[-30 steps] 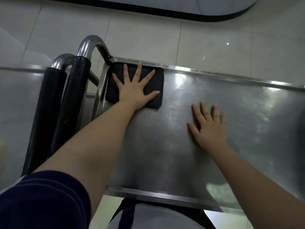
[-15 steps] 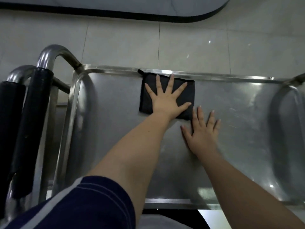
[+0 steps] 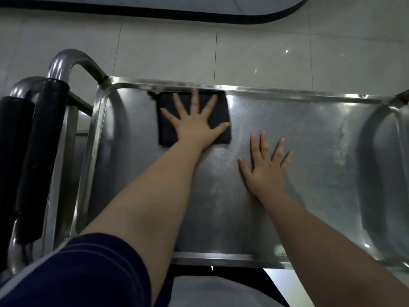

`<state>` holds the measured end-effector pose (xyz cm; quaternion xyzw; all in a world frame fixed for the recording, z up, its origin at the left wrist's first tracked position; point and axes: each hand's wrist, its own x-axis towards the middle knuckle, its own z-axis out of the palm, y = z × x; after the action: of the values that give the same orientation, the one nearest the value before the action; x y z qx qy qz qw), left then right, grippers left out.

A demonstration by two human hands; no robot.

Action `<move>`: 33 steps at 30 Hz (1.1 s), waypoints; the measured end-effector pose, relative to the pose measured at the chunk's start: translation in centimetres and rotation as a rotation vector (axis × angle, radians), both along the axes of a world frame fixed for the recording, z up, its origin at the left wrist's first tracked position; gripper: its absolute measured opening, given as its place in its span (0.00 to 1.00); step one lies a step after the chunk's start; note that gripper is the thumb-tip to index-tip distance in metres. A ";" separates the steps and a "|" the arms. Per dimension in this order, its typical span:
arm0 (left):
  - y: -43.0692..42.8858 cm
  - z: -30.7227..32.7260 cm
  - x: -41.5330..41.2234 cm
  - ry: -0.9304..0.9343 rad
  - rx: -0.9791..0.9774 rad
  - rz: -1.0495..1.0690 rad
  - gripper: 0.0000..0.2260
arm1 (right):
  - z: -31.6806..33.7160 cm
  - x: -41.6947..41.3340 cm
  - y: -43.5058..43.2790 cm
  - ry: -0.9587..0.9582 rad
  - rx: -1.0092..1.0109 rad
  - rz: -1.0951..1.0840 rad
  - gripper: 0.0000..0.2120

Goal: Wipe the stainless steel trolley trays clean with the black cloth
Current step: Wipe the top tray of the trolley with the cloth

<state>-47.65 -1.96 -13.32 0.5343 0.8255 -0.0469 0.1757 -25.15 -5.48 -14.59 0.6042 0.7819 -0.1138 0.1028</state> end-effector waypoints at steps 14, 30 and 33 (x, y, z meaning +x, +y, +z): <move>-12.9 0.3 -12.6 0.111 -0.024 0.106 0.38 | 0.5 -0.1 -0.4 0.012 -0.021 0.119 0.33; -22.1 -0.1 -10.1 0.171 -0.009 0.145 0.36 | 0.7 -0.2 -0.4 -0.019 -0.041 0.153 0.33; -21.2 -0.2 -5.9 0.136 0.008 0.123 0.36 | 0.6 0.1 -0.2 -0.036 -0.066 0.168 0.33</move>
<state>-53.55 -23.14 -13.54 0.4790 0.8669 -0.0689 0.1199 -25.08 -5.64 -14.02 0.5347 0.8236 -0.1197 0.1462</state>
